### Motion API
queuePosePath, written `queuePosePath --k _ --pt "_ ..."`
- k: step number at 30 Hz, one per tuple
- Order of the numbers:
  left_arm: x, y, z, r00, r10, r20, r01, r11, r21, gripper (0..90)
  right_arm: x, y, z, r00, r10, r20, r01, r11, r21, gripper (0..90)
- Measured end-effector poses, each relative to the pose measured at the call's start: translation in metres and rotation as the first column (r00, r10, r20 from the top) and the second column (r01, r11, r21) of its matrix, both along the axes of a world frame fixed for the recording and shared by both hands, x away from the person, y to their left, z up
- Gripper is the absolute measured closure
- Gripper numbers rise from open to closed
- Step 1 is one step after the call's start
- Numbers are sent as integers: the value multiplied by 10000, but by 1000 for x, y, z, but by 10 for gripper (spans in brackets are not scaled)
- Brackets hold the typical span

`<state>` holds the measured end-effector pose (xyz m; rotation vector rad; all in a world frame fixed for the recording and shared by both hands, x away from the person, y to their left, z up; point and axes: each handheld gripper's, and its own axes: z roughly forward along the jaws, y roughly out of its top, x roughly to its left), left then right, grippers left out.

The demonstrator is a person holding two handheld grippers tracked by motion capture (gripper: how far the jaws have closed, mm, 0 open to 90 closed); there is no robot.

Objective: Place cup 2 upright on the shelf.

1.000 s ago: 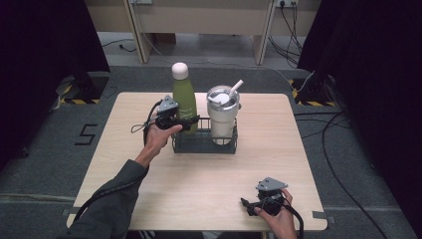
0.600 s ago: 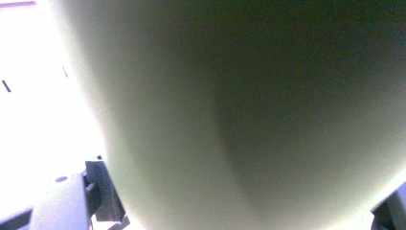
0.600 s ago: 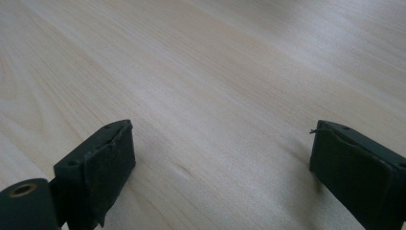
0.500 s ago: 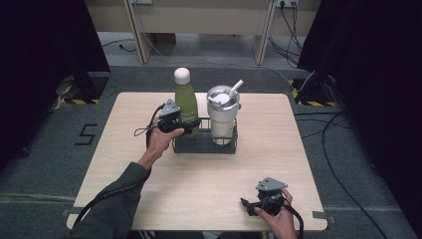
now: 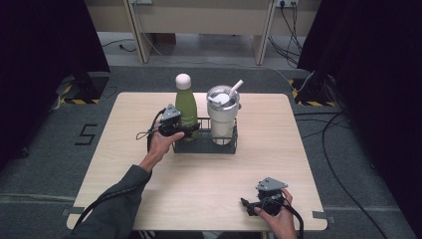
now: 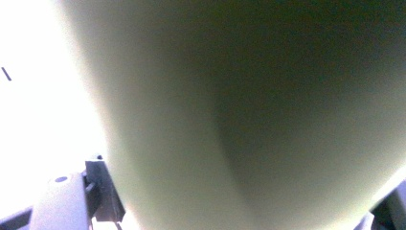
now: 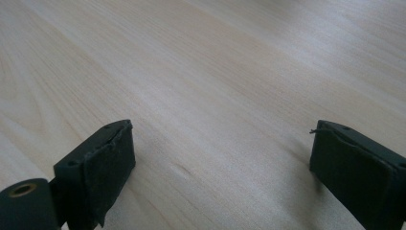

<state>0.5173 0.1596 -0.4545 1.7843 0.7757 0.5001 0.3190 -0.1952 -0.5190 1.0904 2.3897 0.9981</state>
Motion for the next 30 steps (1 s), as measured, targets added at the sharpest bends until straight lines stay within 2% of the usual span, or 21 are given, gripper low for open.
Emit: queuePosePath --k 24,27,30 --pt "-3 -1 0 9999 -1 146 -3 9997 261 198 0 0 0 10000 4 -6 -4 10000 -7 87" --pt "-3 0 1 10000 9 22 -9 10000 -17 163 0 0 0 10000 1 4 -1 10000 0 87" --pt "-3 2 3 9999 63 91 -62 10000 -25 149 0 0 0 10000 0 -1 0 10000 0 87"
